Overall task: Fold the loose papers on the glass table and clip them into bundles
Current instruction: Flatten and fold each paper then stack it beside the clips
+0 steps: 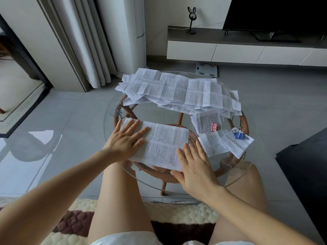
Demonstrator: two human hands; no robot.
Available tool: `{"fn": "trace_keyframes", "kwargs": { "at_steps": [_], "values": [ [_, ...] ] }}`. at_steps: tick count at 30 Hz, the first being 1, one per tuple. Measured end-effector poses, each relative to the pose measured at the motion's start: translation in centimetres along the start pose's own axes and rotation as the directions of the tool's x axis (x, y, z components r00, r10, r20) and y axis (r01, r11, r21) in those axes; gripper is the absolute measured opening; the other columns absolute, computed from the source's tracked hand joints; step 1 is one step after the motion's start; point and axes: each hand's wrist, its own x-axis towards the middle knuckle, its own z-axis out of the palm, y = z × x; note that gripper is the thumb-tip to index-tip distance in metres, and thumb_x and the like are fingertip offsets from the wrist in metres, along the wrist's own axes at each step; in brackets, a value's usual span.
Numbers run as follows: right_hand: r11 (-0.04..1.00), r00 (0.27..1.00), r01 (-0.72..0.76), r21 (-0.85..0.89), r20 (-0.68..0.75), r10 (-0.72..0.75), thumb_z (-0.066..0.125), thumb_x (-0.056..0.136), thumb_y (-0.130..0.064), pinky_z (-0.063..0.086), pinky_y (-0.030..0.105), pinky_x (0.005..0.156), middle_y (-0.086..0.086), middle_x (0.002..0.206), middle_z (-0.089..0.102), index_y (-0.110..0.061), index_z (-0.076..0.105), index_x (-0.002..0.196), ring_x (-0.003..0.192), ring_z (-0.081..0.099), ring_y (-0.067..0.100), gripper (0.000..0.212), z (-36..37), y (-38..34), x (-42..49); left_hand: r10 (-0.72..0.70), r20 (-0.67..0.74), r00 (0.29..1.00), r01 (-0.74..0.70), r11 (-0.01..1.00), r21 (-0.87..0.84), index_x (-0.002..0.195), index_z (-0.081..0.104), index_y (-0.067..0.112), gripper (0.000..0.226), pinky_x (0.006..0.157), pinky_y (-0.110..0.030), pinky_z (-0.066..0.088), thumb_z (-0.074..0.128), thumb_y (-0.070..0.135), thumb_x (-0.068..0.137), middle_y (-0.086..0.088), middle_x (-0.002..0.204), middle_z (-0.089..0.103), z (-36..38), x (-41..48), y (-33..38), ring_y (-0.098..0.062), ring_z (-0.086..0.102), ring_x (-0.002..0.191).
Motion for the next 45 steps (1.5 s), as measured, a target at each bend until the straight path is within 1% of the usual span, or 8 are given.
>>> {"fn": "trace_keyframes", "kwargs": {
  "at_steps": [4, 7, 15, 21, 28, 33, 36, 45],
  "values": [
    [0.987, 0.979, 0.161, 0.009, -0.131, -0.158, 0.037, 0.092, -0.049, 0.023, 0.050, 0.110, 0.016, 0.098, 0.067, -0.004, 0.069, 0.102, 0.094, 0.061, 0.033, 0.057, -1.1, 0.7, -1.9, 0.156, -0.102, 0.982, -0.140, 0.979, 0.146, 0.140, 0.046, 0.035, 0.049, 0.116, -0.047, 0.003, 0.023, 0.050, 0.099, -0.009, 0.145, 0.045, -1.7, 0.3, 0.3, -0.031, 0.040, 0.135],
    [0.961, 0.936, 0.264, 0.079, -0.262, -0.236, 0.052, 0.083, -0.023, 0.025, 0.044, 0.113, 0.006, 0.090, 0.065, -0.010, 0.070, 0.090, 0.090, 0.060, 0.026, 0.024, -1.8, 2.4, -0.3, 0.308, -0.279, 0.910, -0.268, 0.948, 0.171, 0.103, 0.074, 0.023, 0.049, 0.077, -0.037, 0.050, 0.082, 0.006, 0.058, -0.006, 0.097, 0.070, -2.1, -0.4, 2.9, -0.026, 0.066, 0.082],
    [0.890, 0.911, 0.399, 0.219, -0.205, -0.358, 0.060, 0.068, -0.028, 0.049, 0.037, 0.090, 0.009, 0.114, 0.061, -0.008, 0.065, 0.111, 0.101, 0.056, 0.023, 0.047, -1.2, 2.1, -1.1, -0.038, -0.210, 0.977, 0.006, 0.988, -0.153, 0.123, 0.062, 0.032, 0.037, 0.074, -0.042, 0.055, 0.053, 0.045, 0.089, -0.004, 0.131, 0.055, -0.6, -5.0, 5.8, -0.029, 0.058, 0.112],
    [0.843, 0.842, 0.529, 0.098, -0.181, -0.508, 0.056, 0.072, -0.063, 0.038, 0.035, 0.098, 0.002, 0.110, 0.053, -0.010, 0.054, 0.126, 0.100, 0.048, 0.019, 0.076, -0.6, 1.9, -3.3, 0.165, -0.184, 0.969, -0.192, 0.971, -0.141, 0.125, 0.061, 0.036, 0.046, 0.090, -0.039, 0.050, 0.036, 0.048, 0.089, -0.004, 0.140, 0.050, 0.0, -4.7, 4.6, -0.027, 0.049, 0.128],
    [0.777, 0.821, 0.553, 0.300, -0.356, -0.447, 0.048, 0.077, -0.016, 0.050, 0.030, 0.065, -0.001, 0.083, 0.060, -0.013, 0.071, 0.089, 0.077, 0.054, 0.015, 0.026, -0.3, 1.1, -3.2, 0.262, -0.214, 0.941, -0.311, 0.919, -0.242, 0.114, 0.067, 0.041, 0.034, 0.096, -0.027, 0.044, 0.042, 0.042, 0.090, 0.007, 0.137, 0.054, -0.2, -4.8, 4.4, -0.014, 0.048, 0.128],
    [0.579, 0.960, 0.276, 0.767, -0.195, -0.200, 0.062, 0.086, -0.037, 0.050, 0.028, 0.070, -0.008, 0.079, 0.070, -0.016, 0.074, 0.085, 0.075, 0.064, 0.007, 0.024, -3.0, 2.2, -3.2, 0.235, -0.247, 0.940, -0.324, 0.842, -0.433, 0.093, 0.077, 0.024, 0.020, 0.098, -0.041, 0.049, 0.074, 0.010, 0.079, 0.003, 0.122, 0.065, -0.5, -4.3, 3.4, -0.010, 0.055, 0.119],
    [0.502, 0.982, 0.139, 0.853, -0.054, -0.180, 0.066, 0.086, -0.032, 0.047, 0.021, 0.070, -0.004, 0.078, 0.069, -0.013, 0.072, 0.086, 0.075, 0.063, 0.006, 0.019, -4.6, 3.4, -1.5, 0.207, -0.235, 0.950, -0.288, 0.871, -0.397, 0.091, 0.077, 0.027, 0.026, 0.113, -0.048, 0.024, 0.082, 0.012, 0.070, 0.006, 0.124, 0.064, -0.3, -3.7, 1.7, -0.006, 0.046, 0.125],
    [0.745, 0.999, -0.048, 0.666, 0.043, 0.026, 0.066, 0.086, -0.028, 0.028, 0.025, 0.053, 0.002, 0.059, 0.044, -0.005, 0.052, 0.064, 0.054, 0.039, 0.010, 0.035, -5.5, 4.4, 7.1, 0.242, -0.253, 0.937, -0.328, 0.859, -0.393, 0.066, 0.073, 0.022, 0.016, 0.113, -0.061, 0.003, 0.067, 0.034, 0.076, 0.020, 0.130, 0.054, 0.9, -3.7, 0.6, 0.003, 0.030, 0.137]
  ]
}}
